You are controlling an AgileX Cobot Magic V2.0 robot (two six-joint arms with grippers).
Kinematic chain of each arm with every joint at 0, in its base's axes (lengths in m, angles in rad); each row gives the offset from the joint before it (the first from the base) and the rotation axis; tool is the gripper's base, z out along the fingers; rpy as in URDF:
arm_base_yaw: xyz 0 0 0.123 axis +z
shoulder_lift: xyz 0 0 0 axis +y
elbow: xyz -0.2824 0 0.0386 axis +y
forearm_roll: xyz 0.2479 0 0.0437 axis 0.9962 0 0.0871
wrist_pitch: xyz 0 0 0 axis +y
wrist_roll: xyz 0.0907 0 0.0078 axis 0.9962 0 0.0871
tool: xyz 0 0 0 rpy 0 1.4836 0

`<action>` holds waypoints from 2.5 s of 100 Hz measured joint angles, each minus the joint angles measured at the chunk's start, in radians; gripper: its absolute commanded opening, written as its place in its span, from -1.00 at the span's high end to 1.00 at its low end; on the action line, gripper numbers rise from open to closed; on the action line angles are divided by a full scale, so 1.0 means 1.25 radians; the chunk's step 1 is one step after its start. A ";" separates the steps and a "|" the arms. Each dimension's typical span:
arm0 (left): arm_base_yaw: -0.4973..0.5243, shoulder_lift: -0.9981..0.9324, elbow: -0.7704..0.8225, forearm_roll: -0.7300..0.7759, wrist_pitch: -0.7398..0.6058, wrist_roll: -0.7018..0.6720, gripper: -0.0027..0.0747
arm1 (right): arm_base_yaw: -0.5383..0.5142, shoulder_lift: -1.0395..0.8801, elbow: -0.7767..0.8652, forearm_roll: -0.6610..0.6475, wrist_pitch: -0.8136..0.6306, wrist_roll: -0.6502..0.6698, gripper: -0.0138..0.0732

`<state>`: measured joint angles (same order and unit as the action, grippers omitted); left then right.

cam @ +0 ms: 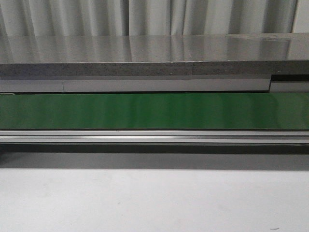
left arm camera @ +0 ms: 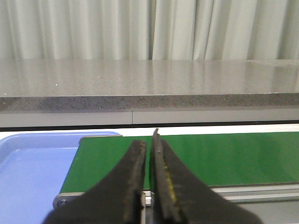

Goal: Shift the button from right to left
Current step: 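Grasp the yellow-capped push-button switch in the green tray with the right gripper, then lift the switch and set it on the conveyor belt, open right gripper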

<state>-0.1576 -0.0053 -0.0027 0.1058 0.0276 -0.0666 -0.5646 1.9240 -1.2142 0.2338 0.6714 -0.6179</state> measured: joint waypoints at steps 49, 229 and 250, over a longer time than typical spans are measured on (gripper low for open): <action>0.000 0.000 0.000 0.000 0.000 0.000 0.92 | 0.010 -0.201 -0.002 0.105 0.081 0.000 0.09; 0.000 0.000 0.000 0.000 0.000 0.000 0.92 | 0.269 -0.408 0.098 0.163 0.001 0.004 -0.60; 0.000 0.000 0.000 0.000 0.000 0.000 0.92 | 0.318 -0.548 0.175 0.178 -0.091 0.002 -0.60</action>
<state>-0.1576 -0.0053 -0.0027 0.1058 0.0276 -0.0666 -0.1666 1.2393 -0.9948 0.4564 0.5575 -0.6151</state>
